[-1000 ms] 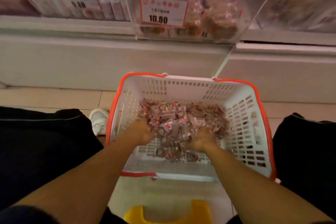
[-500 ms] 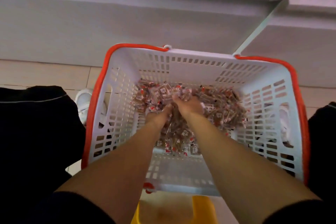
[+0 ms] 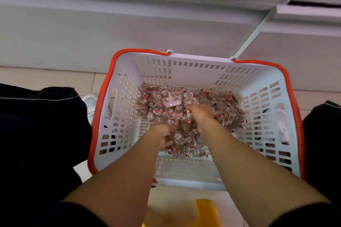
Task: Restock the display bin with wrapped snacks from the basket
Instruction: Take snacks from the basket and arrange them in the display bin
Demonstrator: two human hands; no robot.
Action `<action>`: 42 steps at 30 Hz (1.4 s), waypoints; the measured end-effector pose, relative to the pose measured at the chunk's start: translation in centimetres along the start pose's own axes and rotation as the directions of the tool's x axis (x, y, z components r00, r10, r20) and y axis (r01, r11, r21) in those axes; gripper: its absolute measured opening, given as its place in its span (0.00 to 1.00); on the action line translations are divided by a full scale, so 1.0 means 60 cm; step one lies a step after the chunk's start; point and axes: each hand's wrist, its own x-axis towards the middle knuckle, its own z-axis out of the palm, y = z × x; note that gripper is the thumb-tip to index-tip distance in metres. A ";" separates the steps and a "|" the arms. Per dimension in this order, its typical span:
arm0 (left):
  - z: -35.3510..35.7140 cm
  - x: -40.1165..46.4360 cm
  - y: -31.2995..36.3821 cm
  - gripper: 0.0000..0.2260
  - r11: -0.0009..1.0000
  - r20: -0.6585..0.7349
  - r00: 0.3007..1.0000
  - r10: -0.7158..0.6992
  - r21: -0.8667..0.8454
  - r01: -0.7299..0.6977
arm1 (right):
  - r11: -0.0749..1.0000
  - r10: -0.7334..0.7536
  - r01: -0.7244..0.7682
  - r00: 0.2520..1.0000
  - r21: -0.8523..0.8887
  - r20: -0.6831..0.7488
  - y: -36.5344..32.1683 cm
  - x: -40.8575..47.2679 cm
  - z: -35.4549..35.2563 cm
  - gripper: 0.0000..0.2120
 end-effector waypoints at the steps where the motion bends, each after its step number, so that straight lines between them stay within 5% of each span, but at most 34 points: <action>1: -0.003 -0.010 -0.003 0.07 1.000 0.027 1.000 -0.012 -0.018 0.012 | 0.999 -0.033 0.033 0.999 -0.018 0.003 -0.006 -0.010 -0.009 0.20; 7: -0.011 -0.081 0.031 0.10 0.959 0.161 0.978 0.136 -0.268 -0.089 | 0.983 -0.160 0.179 0.928 -0.028 0.336 -0.072 -0.091 -0.084 0.21; 13: 0.000 -0.197 0.125 0.10 0.919 0.312 0.884 0.349 -0.297 -0.259 | 0.951 -0.213 0.299 0.811 -0.073 0.545 -0.158 -0.197 -0.160 0.14; 21: 0.009 -0.370 0.197 0.08 0.889 0.407 0.830 0.382 0.081 -0.450 | 0.781 -0.329 0.582 0.691 -0.226 0.644 -0.241 -0.315 -0.214 0.12; 28: -0.006 -0.499 0.256 0.13 0.709 0.448 0.764 0.465 0.328 -0.624 | 0.669 -0.386 0.715 0.567 -0.202 0.728 -0.323 -0.411 -0.273 0.13; 36: 0.011 -0.521 0.295 0.04 0.816 0.594 0.714 0.370 0.160 -0.556 | 0.570 -0.427 0.797 0.496 -0.200 0.756 -0.356 -0.426 -0.280 0.10; 42: 0.028 -0.494 0.305 0.15 0.761 0.624 0.702 0.342 0.255 -0.597 | 0.574 -0.437 0.798 0.490 -0.186 0.754 -0.375 -0.423 -0.303 0.13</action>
